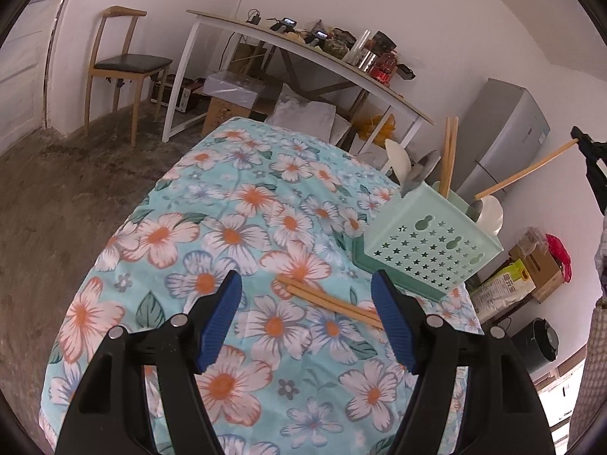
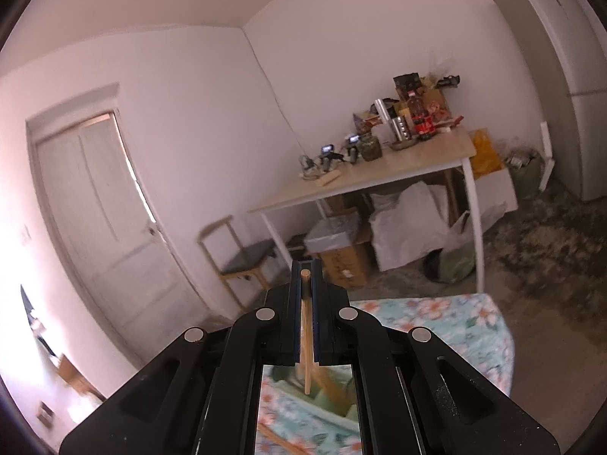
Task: Organize utensils
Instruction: 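Lower the upright chopstick into the green holder and open the right tool, then withdraw the right tool from the holder toward the remaining chopsticks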
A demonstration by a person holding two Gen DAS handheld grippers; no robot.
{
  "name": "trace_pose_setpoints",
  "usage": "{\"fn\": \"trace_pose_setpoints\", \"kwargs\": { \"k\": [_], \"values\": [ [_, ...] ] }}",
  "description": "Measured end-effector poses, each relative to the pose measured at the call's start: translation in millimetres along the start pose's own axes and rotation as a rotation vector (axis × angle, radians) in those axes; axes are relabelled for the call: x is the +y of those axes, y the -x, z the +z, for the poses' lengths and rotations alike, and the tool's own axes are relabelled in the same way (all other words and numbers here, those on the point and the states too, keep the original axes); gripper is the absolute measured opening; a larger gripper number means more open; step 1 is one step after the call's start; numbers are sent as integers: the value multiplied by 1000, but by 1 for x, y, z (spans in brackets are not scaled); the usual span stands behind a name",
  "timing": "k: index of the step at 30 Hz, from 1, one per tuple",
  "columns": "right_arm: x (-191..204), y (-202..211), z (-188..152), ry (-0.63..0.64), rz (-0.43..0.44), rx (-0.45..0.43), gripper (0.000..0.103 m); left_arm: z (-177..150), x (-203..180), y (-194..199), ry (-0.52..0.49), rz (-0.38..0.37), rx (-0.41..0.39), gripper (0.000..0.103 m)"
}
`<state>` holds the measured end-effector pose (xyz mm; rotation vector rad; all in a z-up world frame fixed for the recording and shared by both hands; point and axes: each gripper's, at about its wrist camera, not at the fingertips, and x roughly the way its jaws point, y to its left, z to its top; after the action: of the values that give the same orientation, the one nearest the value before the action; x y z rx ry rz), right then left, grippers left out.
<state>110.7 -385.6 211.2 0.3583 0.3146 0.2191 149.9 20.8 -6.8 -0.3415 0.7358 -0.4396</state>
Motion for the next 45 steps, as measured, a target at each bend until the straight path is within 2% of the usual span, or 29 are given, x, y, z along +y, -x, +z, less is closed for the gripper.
{"fn": "trace_pose_setpoints", "kwargs": {
  "k": [7, 10, 11, 14, 18, 22, 24, 27, 30, 37, 45],
  "values": [
    [14, -33, -35, 125, -110, 74, 3, -1, 4, -2, 9, 3, 2, 68],
    [33, -36, -57, 227, -119, 101, 4, -1, 4, -2, 12, 3, 3, 68],
    [39, -36, -62, 261, -126, 103, 9, -1, 4, -2, 12, 3, 4, 68],
    [52, -26, -75, 330, -138, 96, 32, -1, 4, -3, 9, 4, 5, 68],
    [49, -8, -74, 328, -142, 66, 44, -2, 1, -3, 3, 2, 10, 68],
    [32, 19, -76, 246, -143, 38, 52, -3, -6, -5, -11, 0, 19, 68],
    [23, 29, -79, 200, -144, 32, 59, -4, -10, -6, -21, -1, 22, 68],
    [9, 41, -96, 117, -133, 54, 68, -4, -16, -7, -35, 3, 30, 68],
    [-1, 45, -124, 53, -132, 120, 77, -6, -24, -11, -63, 28, 44, 68],
    [-13, 27, -210, -30, -200, 350, 83, -11, -48, -21, -152, 120, 96, 68],
    [-12, 10, -271, 54, -363, 522, 87, -19, -66, -28, -222, 204, 148, 68]
  ]
}}
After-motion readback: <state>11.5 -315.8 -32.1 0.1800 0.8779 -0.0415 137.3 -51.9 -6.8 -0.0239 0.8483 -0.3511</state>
